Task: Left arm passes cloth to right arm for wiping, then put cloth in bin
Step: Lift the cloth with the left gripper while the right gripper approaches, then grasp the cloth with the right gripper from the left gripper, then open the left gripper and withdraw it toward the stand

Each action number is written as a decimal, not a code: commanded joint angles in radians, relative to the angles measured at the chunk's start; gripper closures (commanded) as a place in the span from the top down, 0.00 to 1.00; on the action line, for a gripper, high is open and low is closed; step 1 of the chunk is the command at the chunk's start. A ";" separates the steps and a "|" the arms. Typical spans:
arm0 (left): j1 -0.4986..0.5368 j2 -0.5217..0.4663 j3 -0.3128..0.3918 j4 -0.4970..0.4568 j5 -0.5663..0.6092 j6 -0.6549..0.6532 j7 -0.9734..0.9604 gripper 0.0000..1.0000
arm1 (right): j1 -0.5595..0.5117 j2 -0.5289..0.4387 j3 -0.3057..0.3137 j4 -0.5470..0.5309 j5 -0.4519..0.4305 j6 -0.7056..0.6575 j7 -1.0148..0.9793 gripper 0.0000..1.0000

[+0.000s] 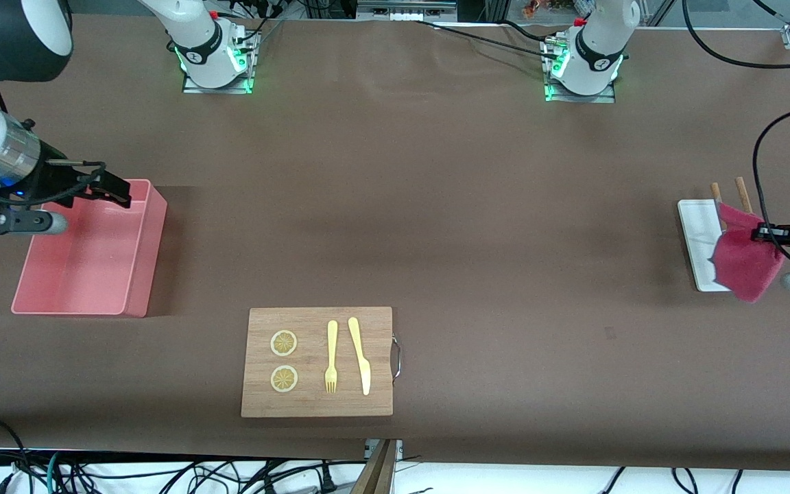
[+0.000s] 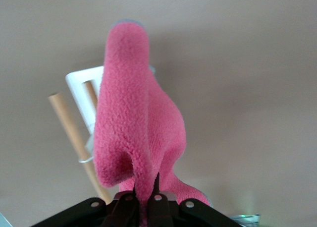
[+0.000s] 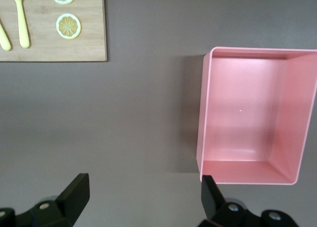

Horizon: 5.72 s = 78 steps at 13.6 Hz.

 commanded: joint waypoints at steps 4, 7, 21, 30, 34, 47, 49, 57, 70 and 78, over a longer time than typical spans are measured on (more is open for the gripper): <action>-0.298 0.021 0.000 0.113 -0.234 -0.077 -0.414 0.00 | 0.085 0.039 -0.001 0.013 0.010 -0.001 0.117 1.00; -0.435 0.064 0.002 0.165 -0.408 -0.005 -0.733 0.00 | 0.162 0.085 -0.001 0.014 0.083 0.099 0.360 1.00; -0.764 0.217 0.000 0.188 -1.005 0.767 -1.280 0.00 | 0.389 0.176 -0.001 0.014 0.316 0.401 1.045 1.00; -0.758 0.217 0.002 0.188 -1.005 0.766 -1.277 0.00 | 0.387 0.163 -0.002 0.014 0.387 0.328 1.056 0.69; -0.756 0.217 0.002 0.188 -1.005 0.766 -1.275 0.00 | 0.378 0.163 -0.004 0.014 0.415 0.300 1.053 0.00; -0.748 0.217 0.002 0.185 -1.003 0.764 -1.272 0.00 | 0.375 0.160 -0.013 0.025 0.435 0.300 1.048 0.00; -0.738 0.211 0.003 0.175 -0.996 0.761 -1.268 0.40 | 0.372 0.160 -0.013 0.025 0.435 0.300 1.047 0.00; -0.660 0.202 0.002 0.174 -0.996 0.721 -1.266 0.77 | 0.373 0.160 -0.005 0.025 0.444 0.300 1.048 0.00; -0.262 -0.078 0.013 -0.044 -0.650 0.137 -0.777 1.00 | 0.502 0.316 -0.001 0.011 0.429 0.257 1.050 0.00; -0.267 -0.579 -0.059 -0.638 -0.153 0.342 -0.642 1.00 | 0.348 0.406 -0.027 -0.001 0.304 0.255 0.679 0.00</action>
